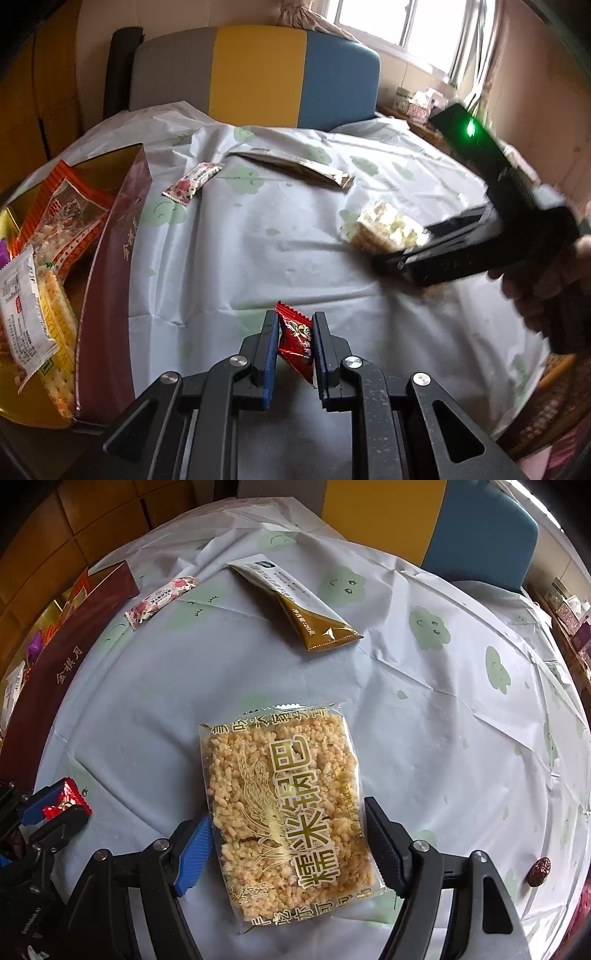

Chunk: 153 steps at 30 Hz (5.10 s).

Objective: Organize snacks
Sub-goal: 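Grasp the rice-cracker bag with the right tool while the left tool carries the red candy toward the tray, then drop the red candy in tray with left tool while right tool lifts the rice-cracker bag, then open the right tool to drop the rice-cracker bag into the gold tray, then grasp the pink-floral candy with the left tool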

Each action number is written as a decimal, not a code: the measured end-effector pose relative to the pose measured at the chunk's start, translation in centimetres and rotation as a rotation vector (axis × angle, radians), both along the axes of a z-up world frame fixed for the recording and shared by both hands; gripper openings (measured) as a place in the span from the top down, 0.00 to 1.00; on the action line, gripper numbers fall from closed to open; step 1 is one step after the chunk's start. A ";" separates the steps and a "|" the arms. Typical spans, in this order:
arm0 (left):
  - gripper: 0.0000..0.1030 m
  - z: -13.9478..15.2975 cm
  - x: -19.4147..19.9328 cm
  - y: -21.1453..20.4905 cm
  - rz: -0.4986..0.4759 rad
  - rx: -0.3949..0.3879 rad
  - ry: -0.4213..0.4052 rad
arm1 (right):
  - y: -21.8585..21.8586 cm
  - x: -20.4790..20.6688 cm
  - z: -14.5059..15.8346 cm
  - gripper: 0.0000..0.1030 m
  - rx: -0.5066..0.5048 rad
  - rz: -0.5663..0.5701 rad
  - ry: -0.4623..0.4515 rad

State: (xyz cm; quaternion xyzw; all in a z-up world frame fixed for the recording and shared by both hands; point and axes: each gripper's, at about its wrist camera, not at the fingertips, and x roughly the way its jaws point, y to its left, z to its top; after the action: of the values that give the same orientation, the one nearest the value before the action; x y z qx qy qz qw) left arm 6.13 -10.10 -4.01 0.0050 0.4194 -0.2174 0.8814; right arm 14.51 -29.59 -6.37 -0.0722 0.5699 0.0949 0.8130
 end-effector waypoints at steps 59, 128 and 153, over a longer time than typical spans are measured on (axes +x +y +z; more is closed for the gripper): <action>0.66 4.2 1.6 21.9 0.571 -0.070 0.061 | 0.4 -1.0 0.6 0.27 -0.007 0.008 -0.020; 0.26 6.5 -1.5 20.0 0.552 0.049 -0.072 | 4.9 2.1 8.3 0.17 0.032 -0.043 -0.274; 0.54 7.8 0.0 8.3 0.161 0.090 -0.059 | -11.1 4.0 5.9 0.17 0.078 -0.450 -0.182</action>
State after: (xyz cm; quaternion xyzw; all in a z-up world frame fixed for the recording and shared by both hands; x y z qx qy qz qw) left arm 6.11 -1.76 3.76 0.0172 0.4015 -0.1266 0.9069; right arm 18.48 -40.69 -0.51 0.0797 0.4919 -0.0738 0.8639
